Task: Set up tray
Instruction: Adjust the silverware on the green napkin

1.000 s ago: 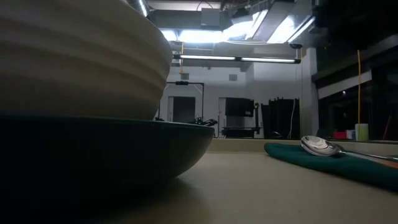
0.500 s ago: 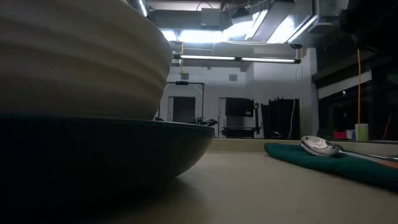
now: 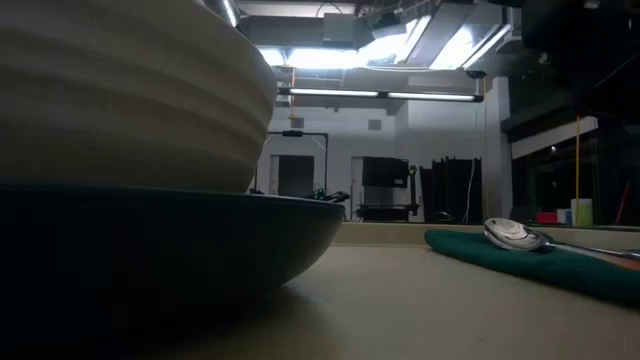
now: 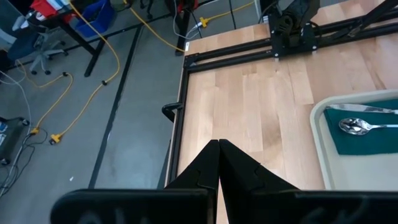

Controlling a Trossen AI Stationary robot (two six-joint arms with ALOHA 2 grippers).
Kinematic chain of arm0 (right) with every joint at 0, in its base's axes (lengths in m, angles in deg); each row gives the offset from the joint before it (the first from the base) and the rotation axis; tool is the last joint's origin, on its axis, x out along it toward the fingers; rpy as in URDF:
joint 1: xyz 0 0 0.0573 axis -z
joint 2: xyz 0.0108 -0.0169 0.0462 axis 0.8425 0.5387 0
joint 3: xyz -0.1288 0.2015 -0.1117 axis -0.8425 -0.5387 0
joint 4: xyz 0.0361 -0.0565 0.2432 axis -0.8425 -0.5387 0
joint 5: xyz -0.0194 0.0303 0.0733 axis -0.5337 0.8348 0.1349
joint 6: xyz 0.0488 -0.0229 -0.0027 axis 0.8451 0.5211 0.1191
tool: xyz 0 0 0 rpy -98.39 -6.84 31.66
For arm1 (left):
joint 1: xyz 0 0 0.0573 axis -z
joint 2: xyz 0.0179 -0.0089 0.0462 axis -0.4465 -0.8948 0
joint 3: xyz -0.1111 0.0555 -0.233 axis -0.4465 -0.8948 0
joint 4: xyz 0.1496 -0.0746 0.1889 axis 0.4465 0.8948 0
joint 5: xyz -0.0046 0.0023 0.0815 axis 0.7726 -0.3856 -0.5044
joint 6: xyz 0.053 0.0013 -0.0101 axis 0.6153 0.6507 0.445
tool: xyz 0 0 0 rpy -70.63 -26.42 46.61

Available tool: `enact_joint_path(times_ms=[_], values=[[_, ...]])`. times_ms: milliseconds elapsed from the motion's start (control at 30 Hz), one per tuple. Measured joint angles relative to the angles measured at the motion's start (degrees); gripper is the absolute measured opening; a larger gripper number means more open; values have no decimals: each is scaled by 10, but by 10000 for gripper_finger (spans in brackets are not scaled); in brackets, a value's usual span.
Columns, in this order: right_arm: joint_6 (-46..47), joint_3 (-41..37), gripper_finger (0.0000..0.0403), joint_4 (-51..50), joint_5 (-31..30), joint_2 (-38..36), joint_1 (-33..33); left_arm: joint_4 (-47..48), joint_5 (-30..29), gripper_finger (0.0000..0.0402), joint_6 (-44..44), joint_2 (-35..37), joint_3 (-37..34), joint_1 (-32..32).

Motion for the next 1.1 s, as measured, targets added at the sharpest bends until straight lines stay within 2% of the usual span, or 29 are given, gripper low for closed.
enact_joint_path(times_ms=[833, 1100], values=[[13, 0, 5, -18, 26, 4, 0, -3, 12, 4, -2, 0, 0, 8], [15, 33, 6, -90, 26, 4, 0, -3, 11, 4, 0, 0, 0, 8]])
